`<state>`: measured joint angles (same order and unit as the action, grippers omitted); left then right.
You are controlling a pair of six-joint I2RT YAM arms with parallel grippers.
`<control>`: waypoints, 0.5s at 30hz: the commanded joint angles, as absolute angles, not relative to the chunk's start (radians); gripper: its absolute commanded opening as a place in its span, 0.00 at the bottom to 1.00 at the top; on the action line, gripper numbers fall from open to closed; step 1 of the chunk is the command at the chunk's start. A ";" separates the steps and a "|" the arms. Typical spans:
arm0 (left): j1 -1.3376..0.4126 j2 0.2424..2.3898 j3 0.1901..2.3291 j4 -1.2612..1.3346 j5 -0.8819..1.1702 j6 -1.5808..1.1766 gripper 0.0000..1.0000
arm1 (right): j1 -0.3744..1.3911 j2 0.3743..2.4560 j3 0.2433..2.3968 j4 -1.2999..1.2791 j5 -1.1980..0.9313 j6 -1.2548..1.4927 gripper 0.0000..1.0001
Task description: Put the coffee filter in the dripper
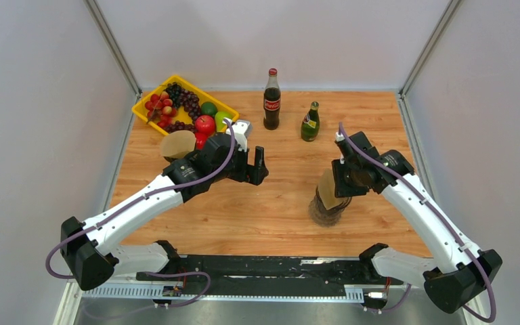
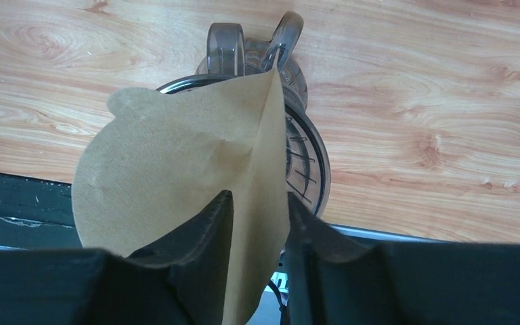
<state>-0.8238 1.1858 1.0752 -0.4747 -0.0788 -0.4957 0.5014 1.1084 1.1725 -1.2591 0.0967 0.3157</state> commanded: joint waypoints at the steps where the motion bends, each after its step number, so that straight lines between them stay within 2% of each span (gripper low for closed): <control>1: -0.820 1.179 1.091 -0.461 -0.065 -0.503 1.00 | 0.498 1.075 1.232 -1.253 0.118 0.305 0.38; 7: -0.821 1.188 1.104 -0.471 -0.061 -0.499 1.00 | 0.497 1.062 1.291 -1.272 0.129 0.300 0.46; 15: -0.821 1.190 1.107 -0.473 -0.058 -0.497 1.00 | 0.498 1.052 1.381 -1.287 0.165 0.293 0.49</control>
<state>-0.8238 1.1862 1.0752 -0.4816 -0.0700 -0.4953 0.5014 1.0718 1.3170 -1.2686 0.1257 0.3119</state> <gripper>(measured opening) 0.998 0.483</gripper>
